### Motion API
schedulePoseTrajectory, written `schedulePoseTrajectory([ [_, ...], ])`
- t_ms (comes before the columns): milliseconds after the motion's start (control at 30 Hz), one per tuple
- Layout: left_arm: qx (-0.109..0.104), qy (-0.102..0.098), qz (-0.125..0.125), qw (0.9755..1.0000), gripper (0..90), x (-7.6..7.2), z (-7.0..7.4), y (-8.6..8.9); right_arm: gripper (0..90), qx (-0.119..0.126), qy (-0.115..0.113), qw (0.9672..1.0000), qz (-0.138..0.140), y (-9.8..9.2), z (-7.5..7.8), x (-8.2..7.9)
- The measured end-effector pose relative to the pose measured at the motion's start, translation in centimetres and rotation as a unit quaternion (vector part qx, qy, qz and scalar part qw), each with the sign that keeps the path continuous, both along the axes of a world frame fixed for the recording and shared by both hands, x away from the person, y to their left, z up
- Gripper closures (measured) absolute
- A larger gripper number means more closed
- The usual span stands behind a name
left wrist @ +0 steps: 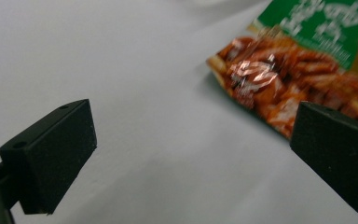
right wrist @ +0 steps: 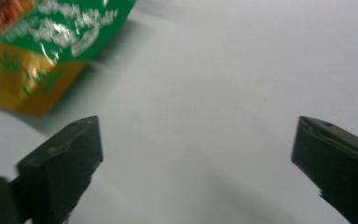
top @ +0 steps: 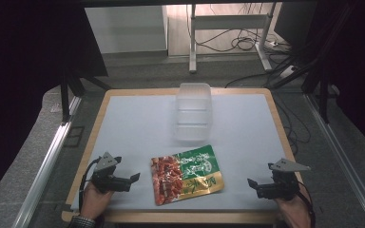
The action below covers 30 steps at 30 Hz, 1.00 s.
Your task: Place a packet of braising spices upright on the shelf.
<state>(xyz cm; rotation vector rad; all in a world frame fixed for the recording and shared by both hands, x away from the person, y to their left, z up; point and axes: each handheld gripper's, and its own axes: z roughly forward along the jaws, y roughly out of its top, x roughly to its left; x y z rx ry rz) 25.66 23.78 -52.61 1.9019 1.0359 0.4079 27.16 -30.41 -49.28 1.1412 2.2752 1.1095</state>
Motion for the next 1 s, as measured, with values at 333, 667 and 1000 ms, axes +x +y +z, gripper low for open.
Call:
schedulePoseTrajectory([
  [333,0.024,-0.01,0.017,0.9995,0.0,-0.17,0.02,0.07,0.0,0.031,-0.001,0.9995,-0.007,-0.29,-0.14,0.37],
  [667,0.034,-0.006,0.017,0.9992,0.7,-0.09,-0.07,0.07,0.0,0.018,0.001,0.9998,-0.007,0.03,-0.24,0.36],
  [1000,0.039,-0.016,0.031,0.9987,3.5,-0.05,-0.04,0.45,0.0,0.011,-0.009,0.9999,-0.006,0.3,-0.1,0.26],
])
